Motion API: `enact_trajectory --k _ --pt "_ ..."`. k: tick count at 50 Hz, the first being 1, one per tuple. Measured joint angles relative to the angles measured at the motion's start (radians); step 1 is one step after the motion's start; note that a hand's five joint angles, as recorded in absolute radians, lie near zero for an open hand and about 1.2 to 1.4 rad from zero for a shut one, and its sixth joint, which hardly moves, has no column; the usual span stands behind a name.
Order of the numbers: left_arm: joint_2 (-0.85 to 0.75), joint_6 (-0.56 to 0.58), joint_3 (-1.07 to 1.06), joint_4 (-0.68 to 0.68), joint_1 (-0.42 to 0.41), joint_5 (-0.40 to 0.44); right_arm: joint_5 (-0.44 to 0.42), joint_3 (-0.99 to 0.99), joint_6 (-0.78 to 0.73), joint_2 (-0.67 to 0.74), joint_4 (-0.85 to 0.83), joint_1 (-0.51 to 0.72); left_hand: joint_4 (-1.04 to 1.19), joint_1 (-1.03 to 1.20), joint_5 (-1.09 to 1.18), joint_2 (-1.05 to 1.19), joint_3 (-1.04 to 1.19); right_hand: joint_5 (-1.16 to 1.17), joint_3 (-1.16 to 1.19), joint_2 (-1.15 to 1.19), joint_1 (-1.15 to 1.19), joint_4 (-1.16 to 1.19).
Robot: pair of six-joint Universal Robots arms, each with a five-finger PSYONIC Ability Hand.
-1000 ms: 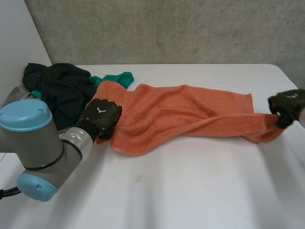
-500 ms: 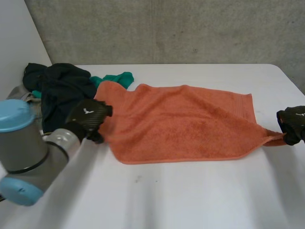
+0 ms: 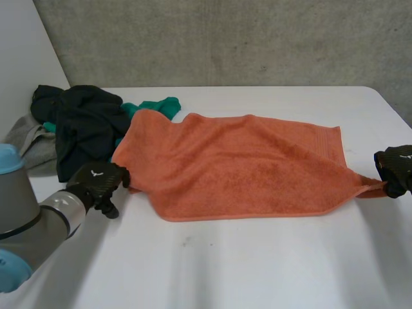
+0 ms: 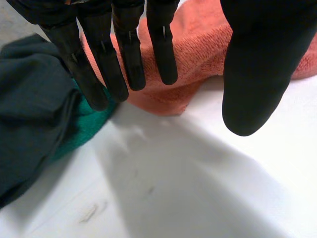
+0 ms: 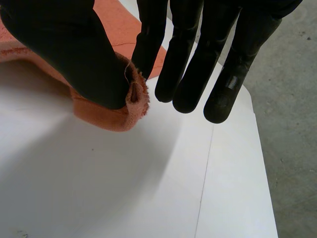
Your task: Fold the laundry.
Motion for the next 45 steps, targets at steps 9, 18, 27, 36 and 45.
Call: enact_trajectory --k 9,18,27,36,45 --pt "-0.145 0.002 0.148 0.073 -0.094 -0.002 0.000 0.013 -0.004 0.000 0.000 -0.002 -0.216 -0.196 -0.222 -0.203 -0.209 0.000 0.000 0.000 0.000 0.000" --pt "-0.246 0.005 0.258 0.174 -0.150 -0.006 -0.002 0.029 -0.010 0.001 0.000 -0.003 -0.216 -0.196 -0.222 -0.203 -0.209 0.000 0.000 0.000 0.000 0.000" --pt "-0.330 0.009 0.357 0.174 -0.173 -0.004 -0.003 0.029 -0.012 0.001 0.000 -0.003 -0.202 -0.188 -0.203 -0.193 -0.201 0.000 0.000 0.000 0.000 0.000" --pt "-0.370 0.065 0.404 0.172 -0.184 -0.008 -0.003 0.027 -0.013 0.002 0.000 -0.003 0.246 0.285 0.234 0.244 0.236 0.000 0.000 0.000 0.000 0.000" --pt "-0.357 0.117 0.386 0.161 -0.186 -0.021 -0.003 0.021 -0.014 0.001 0.004 -0.003 0.490 0.452 0.448 0.486 0.474 0.000 0.000 0.000 0.000 0.000"
